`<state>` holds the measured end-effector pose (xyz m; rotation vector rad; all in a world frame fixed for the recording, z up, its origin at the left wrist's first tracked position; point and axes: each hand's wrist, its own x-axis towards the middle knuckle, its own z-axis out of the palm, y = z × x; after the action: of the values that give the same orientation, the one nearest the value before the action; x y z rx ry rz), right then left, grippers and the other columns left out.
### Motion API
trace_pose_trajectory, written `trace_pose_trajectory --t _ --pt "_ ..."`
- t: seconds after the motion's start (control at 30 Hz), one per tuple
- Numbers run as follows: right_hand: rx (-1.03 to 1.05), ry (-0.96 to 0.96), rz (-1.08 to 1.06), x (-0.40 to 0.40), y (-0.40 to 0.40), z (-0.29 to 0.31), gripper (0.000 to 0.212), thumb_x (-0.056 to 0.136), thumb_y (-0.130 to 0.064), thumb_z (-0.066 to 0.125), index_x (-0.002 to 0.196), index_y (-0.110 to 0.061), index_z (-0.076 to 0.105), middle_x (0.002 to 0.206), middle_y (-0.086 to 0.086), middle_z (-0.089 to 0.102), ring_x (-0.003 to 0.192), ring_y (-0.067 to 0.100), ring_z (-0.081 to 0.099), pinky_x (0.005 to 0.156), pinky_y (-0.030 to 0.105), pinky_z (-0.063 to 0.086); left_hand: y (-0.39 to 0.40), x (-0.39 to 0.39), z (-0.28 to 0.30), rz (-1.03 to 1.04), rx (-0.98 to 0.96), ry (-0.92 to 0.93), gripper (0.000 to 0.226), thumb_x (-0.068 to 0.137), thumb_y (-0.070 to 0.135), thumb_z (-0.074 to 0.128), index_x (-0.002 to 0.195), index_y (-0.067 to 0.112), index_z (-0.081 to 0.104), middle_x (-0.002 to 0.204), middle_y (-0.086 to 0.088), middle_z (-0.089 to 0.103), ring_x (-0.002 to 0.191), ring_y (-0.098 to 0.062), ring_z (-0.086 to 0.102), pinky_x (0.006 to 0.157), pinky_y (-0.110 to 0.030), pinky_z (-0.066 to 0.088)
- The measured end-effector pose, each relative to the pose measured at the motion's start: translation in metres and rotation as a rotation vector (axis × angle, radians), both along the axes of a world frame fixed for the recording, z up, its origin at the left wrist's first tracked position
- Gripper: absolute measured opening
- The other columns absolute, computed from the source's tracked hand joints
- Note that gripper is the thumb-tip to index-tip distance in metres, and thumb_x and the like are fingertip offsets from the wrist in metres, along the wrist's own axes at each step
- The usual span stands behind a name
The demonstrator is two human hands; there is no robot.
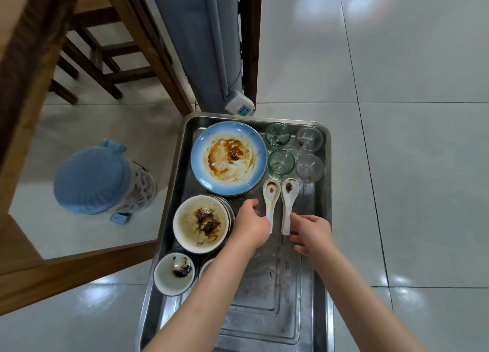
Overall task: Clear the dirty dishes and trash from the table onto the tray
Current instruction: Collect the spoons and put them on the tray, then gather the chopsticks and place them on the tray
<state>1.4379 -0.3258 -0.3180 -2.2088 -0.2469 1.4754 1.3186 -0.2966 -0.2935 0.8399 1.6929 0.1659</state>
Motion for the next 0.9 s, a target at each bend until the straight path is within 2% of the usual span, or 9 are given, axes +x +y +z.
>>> trace_pose_trajectory --t 0.2,0.3,0.33,0.4,0.47,0.57,0.63,0.8,0.9 --pt "0.013 -0.051 0.04 0.004 -0.009 0.018 0.017 0.088 -0.027 0.059 0.102 -0.016 0.058 0.097 0.005 0.065 0.088 0.023 0.061 0.073 0.034 0.049 -0.006 -0.005 0.032 -0.033 0.0 0.014 0.055 0.093 0.008 0.046 0.144 0.019 0.029 0.147 -0.005 0.033 0.13 -0.021 0.039 0.097 -0.031 0.041" --pt "0.023 -0.103 0.087 0.004 -0.019 0.039 0.019 0.088 -0.027 0.058 0.103 -0.016 0.059 0.098 0.007 0.064 0.087 0.023 0.058 0.077 0.035 0.049 -0.017 -0.01 0.059 -0.022 0.011 -0.025 0.053 0.095 0.012 0.045 0.144 0.022 0.029 0.147 -0.004 0.033 0.118 -0.014 0.047 0.082 -0.023 0.042" --pt "0.034 -0.122 0.116 0.004 -0.023 0.049 0.018 0.088 -0.027 0.058 0.103 -0.016 0.059 0.097 0.005 0.063 0.089 0.022 0.058 0.082 0.038 0.05 -0.022 -0.012 0.069 -0.011 0.016 -0.042 0.053 0.095 0.013 0.046 0.144 0.022 0.029 0.147 -0.005 0.034 0.115 -0.012 0.049 0.082 -0.023 0.044" --pt "0.064 -0.137 0.172 0.002 -0.029 0.074 0.017 0.088 -0.025 0.058 0.103 -0.017 0.059 0.092 -0.001 0.061 0.09 0.02 0.057 0.087 0.041 0.05 -0.031 -0.016 0.094 0.017 0.031 -0.079 0.052 0.094 0.012 0.048 0.143 0.022 0.031 0.145 -0.006 0.037 0.124 -0.015 0.044 0.092 -0.026 0.041" --pt "0.101 -0.122 0.214 -0.002 -0.035 0.1 0.015 0.088 -0.024 0.058 0.101 -0.018 0.059 0.086 -0.006 0.059 0.087 0.016 0.057 0.084 0.037 0.051 -0.041 -0.024 0.119 0.047 0.05 -0.107 0.05 0.094 0.01 0.048 0.141 0.022 0.033 0.142 -0.005 0.041 0.125 -0.015 0.043 0.091 -0.024 0.039" --pt "0.184 -0.094 0.278 -0.009 -0.042 0.143 0.013 0.087 -0.022 0.058 0.1 -0.019 0.06 0.087 -0.008 0.062 0.082 0.009 0.059 0.068 0.025 0.048 -0.055 -0.041 0.159 0.092 0.101 -0.104 0.047 0.093 0.009 0.048 0.137 0.025 0.039 0.135 0.0 0.048 0.104 -0.005 0.048 0.068 -0.009 0.038" --pt "0.224 -0.078 0.334 -0.015 -0.047 0.175 0.012 0.088 -0.023 0.057 0.1 -0.021 0.06 0.088 -0.008 0.062 0.081 0.007 0.059 0.065 0.023 0.045 -0.065 -0.056 0.189 0.114 0.159 -0.081 0.044 0.092 0.009 0.048 0.133 0.026 0.043 0.129 0.003 0.053 0.094 -0.001 0.051 0.055 -0.007 0.038" --pt "0.311 -0.078 0.514 -0.03 -0.059 0.247 0.018 0.087 -0.028 0.056 0.104 -0.025 0.061 0.092 -0.009 0.064 0.084 0.009 0.062 0.063 0.021 0.045 -0.093 -0.086 0.256 0.157 0.319 -0.048 0.033 0.09 0.007 0.052 0.112 0.031 0.05 0.112 0.003 0.062 0.101 -0.007 0.057 0.076 -0.017 0.044" --pt "0.358 -0.086 0.631 -0.046 -0.068 0.284 0.016 0.087 -0.029 0.056 0.101 -0.029 0.061 0.095 -0.007 0.064 0.089 0.01 0.061 0.072 0.024 0.047 -0.116 -0.108 0.29 0.182 0.388 -0.042 0.033 0.09 0.008 0.054 0.115 0.029 0.05 0.106 0.009 0.061 0.097 -0.001 0.057 0.067 -0.007 0.042"
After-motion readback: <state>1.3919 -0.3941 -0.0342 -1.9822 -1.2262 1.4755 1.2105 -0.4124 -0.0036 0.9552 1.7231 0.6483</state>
